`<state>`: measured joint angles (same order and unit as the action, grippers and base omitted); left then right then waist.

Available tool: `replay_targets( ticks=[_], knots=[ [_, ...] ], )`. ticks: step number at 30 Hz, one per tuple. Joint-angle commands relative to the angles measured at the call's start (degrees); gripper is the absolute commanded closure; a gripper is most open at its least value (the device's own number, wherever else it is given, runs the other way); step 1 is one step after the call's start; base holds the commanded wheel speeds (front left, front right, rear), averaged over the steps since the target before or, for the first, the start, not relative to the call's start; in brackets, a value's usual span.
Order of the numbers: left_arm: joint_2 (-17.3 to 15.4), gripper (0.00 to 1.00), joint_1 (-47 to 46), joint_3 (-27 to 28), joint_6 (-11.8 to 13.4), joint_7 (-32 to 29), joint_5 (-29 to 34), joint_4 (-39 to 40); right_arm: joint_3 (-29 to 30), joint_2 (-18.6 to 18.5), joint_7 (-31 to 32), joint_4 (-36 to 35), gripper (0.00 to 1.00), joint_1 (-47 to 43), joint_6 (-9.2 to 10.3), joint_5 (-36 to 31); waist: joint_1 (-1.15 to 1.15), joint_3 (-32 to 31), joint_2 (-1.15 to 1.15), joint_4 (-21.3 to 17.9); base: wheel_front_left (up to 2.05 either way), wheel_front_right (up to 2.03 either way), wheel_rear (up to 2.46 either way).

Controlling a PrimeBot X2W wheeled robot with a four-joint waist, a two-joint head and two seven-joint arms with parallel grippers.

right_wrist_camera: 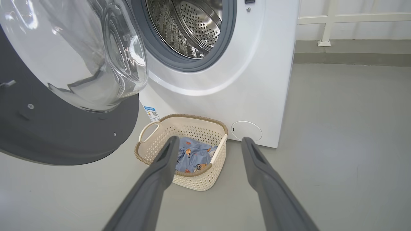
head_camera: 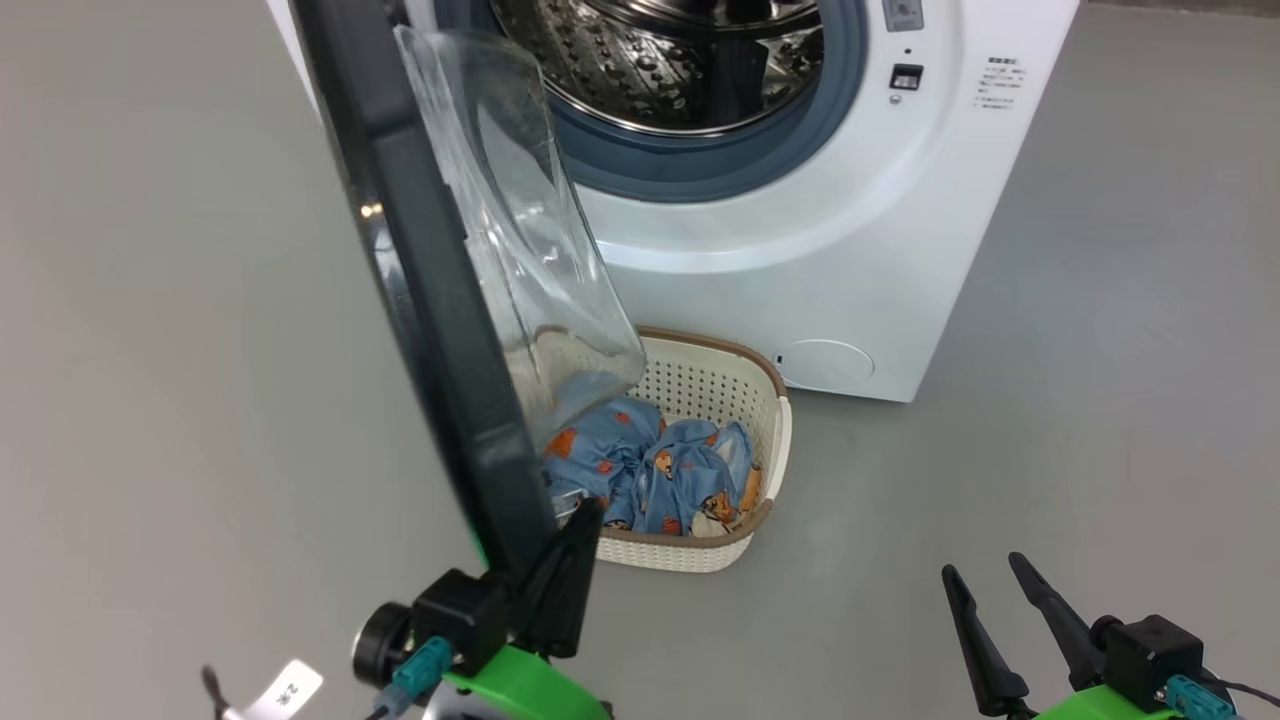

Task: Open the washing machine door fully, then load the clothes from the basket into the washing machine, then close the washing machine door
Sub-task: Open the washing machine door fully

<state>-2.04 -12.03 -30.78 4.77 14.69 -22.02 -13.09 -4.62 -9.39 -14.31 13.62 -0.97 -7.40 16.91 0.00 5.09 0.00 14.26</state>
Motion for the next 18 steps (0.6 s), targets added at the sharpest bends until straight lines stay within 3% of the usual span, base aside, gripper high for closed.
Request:
replay_targets(
  ticks=[1,18],
  knots=[
    [-2.21,1.0,-0.73,3.96,1.59,0.3,-0.55,0.52,-1.37,-0.47,-0.69,-1.13,0.0,0.28,-0.09,0.36,0.0,-0.44,0.0,0.59,0.0,0.0,0.0],
    [-7.04,1.0,3.98,15.18,6.44,0.3,-2.38,5.29,-1.39,-0.7,-0.69,-1.0,0.0,-0.13,-0.09,0.75,0.0,-1.05,0.0,7.31,0.0,0.0,0.0]
  ],
)
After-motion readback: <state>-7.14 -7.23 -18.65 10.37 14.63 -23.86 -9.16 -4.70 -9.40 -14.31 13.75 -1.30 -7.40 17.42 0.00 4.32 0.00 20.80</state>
